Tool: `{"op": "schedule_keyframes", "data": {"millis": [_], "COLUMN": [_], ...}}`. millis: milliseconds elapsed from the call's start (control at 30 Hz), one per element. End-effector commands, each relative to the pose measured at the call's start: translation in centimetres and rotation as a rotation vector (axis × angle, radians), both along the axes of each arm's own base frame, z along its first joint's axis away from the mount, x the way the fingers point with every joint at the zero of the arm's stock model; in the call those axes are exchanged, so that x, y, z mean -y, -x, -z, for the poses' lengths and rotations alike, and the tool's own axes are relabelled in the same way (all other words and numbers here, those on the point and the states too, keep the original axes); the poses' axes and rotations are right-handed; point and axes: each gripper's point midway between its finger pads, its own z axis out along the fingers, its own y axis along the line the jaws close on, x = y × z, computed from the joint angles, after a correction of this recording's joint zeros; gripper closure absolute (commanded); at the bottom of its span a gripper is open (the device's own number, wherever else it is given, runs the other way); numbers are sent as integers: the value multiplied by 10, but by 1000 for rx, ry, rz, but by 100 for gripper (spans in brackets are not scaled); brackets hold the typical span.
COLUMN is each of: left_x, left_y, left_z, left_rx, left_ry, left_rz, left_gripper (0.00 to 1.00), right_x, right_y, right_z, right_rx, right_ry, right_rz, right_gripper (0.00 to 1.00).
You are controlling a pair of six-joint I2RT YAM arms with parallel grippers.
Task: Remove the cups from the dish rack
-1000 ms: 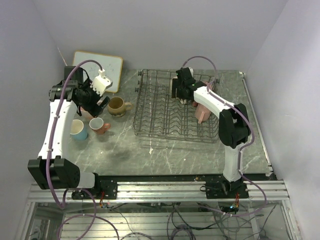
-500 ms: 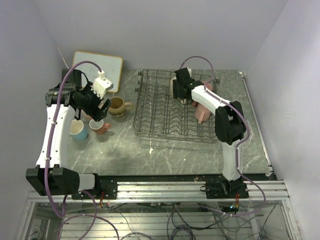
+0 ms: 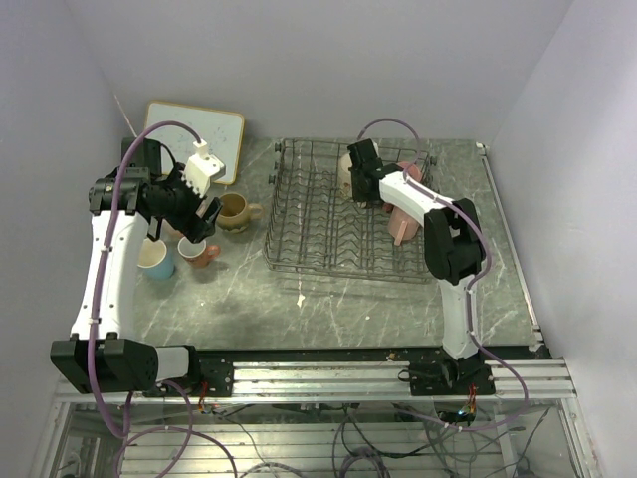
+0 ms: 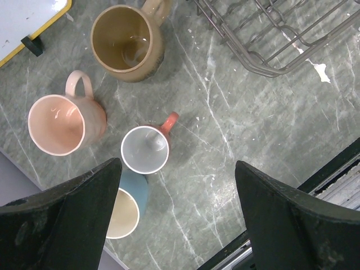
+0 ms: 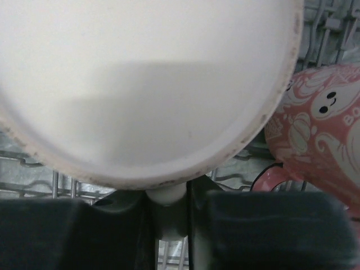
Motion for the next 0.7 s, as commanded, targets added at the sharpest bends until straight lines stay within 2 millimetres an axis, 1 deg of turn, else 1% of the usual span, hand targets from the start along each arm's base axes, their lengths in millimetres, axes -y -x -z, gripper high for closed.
{"op": "schedule_keyframes", "data": {"millis": [0,33,67,233,333,400,467,567,667], "left_x": [10,11,12,16,18,17,24,26,27], "left_y": [4,4,5,6,6,5,6,5,3], "left_z": [-13,-13,-13,-13,-9,-6,-2,0,2], "left_rx": [31,31,35,57,52,49,44,49,52], "left_ry": [43,45,48,64,71,69,66,61,61], "left_rz": [17,19,25,35,35,31,54,55,54], "left_gripper": [7,7,6,1,0,0,0,0,0], "right_x": [0,1,0,-4,-5,-5,-5,-4,-7], "right_y": [-12,-12,-12,-12,-12,-13,-13,-11,-4], "right_z": [-17,-20,-24,-54,-80,-105,-127,-151,-168], "right_rx": [65,71,80,141,193,245,286,325,343], "right_ry": [-13,-13,-16,-61,-87,-106,-122,-144,-175], "right_rz": [13,14,14,5,11,14,15,17,9], "right_gripper": [92,98,100,100,100,100,100,100,100]}}
